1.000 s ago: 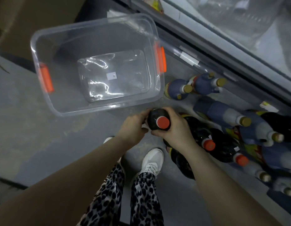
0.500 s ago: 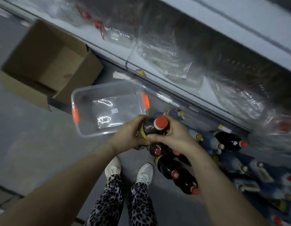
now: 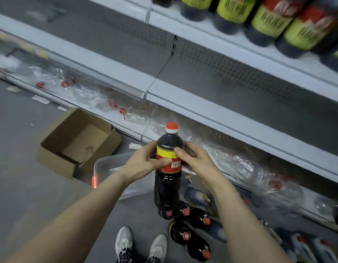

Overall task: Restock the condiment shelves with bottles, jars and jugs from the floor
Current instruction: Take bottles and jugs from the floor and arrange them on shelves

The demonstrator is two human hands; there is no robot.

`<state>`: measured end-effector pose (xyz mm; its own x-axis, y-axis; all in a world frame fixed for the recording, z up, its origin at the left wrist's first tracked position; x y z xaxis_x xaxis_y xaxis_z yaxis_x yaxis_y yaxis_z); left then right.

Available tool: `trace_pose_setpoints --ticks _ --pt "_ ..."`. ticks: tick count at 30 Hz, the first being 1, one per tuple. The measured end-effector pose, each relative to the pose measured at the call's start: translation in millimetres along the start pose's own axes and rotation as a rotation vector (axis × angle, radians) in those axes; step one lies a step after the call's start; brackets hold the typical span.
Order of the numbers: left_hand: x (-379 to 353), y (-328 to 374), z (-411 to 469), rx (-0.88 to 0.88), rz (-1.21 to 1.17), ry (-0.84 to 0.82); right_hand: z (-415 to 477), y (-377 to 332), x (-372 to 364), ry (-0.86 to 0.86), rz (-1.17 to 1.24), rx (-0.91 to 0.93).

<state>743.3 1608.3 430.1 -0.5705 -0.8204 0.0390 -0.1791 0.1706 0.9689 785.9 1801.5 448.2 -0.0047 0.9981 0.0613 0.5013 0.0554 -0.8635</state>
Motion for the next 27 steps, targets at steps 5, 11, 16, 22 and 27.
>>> trace_pose_setpoints --ticks 5,11,16,22,27 --pt "8 94 -9 -0.119 -0.039 0.017 -46 -82 4 -0.047 0.014 0.163" --pt "15 189 -18 -0.254 -0.032 0.05 -82 -157 12 -0.043 0.0 0.334" --pt "19 267 -26 -0.381 0.012 0.054 -108 -224 24 -0.023 -0.045 0.474" --pt "21 337 -33 -0.491 0.045 0.046 -129 -285 35 -0.033 -0.076 0.603" --pt "35 375 -24 -0.572 0.102 0.026 -136 -324 38 0.027 -0.097 0.667"
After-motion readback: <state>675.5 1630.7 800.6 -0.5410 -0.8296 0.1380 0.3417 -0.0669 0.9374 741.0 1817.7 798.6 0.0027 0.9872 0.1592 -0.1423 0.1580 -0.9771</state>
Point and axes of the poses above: each hand's wrist, its own z-axis towards the middle knuckle, its own x-axis out of the back of the hand, y = z × x, the point moved 1 cm from there along z, towards the middle knuckle, and after that the axes turned 3 degrees about -x, right-handed, at the moved point
